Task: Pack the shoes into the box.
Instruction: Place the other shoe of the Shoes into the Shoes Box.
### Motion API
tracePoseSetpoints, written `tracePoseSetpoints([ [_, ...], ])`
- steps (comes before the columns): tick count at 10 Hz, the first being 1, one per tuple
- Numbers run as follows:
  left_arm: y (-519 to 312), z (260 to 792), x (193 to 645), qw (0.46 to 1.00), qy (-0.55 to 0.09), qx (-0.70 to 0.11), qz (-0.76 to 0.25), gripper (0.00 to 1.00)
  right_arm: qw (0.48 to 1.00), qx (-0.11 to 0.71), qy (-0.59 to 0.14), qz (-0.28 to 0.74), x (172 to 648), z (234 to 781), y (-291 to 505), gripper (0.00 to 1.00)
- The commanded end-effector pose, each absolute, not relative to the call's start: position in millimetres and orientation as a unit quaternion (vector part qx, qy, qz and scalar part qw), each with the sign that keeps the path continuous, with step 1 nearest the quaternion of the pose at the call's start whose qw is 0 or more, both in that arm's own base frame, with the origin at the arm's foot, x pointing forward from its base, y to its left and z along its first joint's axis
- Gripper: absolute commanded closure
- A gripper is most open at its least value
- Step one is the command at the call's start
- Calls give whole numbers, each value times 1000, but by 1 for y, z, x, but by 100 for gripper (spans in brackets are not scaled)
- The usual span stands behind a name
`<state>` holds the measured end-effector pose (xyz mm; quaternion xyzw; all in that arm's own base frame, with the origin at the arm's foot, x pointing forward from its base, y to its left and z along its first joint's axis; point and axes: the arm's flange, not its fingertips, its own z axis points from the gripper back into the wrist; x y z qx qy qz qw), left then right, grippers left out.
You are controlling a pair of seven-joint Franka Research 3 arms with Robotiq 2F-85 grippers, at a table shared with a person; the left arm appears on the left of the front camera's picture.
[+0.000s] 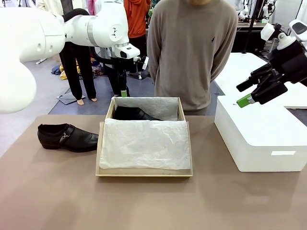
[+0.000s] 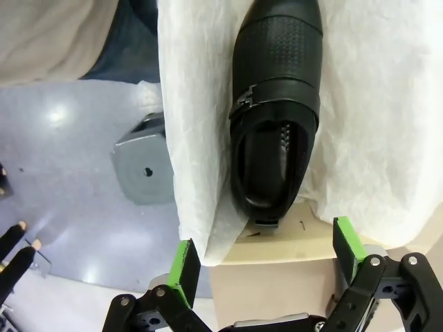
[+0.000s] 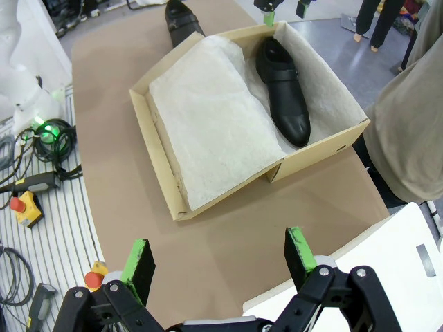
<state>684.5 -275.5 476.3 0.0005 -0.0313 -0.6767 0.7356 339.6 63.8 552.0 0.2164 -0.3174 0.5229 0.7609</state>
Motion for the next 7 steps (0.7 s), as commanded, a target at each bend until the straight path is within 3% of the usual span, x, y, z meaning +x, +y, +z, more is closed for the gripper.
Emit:
tracePoseSetpoints([
  [1,-268,479,686,741,-31,8,-671,0,749,224,-328,530,343,552,63,0],
  [4,-271,476,687,738,-31,1,-674,0,749,224,-328,530,343,552,63,0],
  [7,-231,509,650,713,-15,32,-701,0,749,224,-328,530,343,552,63,0],
])
